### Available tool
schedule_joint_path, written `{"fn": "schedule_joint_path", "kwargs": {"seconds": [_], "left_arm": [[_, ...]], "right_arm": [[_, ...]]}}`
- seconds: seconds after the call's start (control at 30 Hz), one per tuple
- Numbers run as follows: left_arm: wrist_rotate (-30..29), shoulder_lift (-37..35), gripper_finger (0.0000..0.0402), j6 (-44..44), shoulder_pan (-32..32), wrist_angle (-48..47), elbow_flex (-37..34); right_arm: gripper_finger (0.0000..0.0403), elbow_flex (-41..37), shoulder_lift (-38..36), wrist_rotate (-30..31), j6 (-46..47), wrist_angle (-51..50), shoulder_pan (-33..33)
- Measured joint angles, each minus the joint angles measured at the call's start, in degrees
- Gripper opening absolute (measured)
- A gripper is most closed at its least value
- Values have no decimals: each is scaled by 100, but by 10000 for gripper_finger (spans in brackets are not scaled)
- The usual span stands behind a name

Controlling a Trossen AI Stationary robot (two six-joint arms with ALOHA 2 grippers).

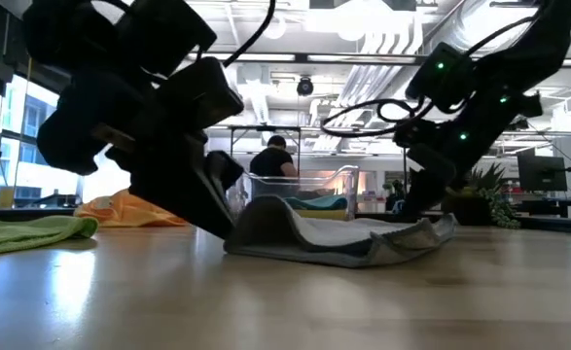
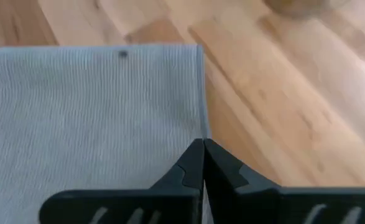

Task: Fold microfiber towels
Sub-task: Fold the gray towel on the table

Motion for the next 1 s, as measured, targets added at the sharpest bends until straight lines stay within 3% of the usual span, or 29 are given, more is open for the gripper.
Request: {"fn": "schedule_joint_path", "kwargs": {"seconds": [0.17,0.33,0.57,0.8,1.0], "left_arm": [[-84,344,0,-300,-133,618,84],[-48,431,0,-291,-215,545,164],[86,-170,0,-50,-260,-355,83],[756,-776,0,-180,-155,-135,-299],[1083,-901,0,-355,-40,158,-524]], "right_arm": [[0,0,79,-419,-575,390,-262],[0,171,-60,-611,-647,66,-43],[0,427,-267,-689,243,-144,1023],[0,442,-20,8,1185,611,2342],[0,728,685,275,1348,1308,2974]]}}
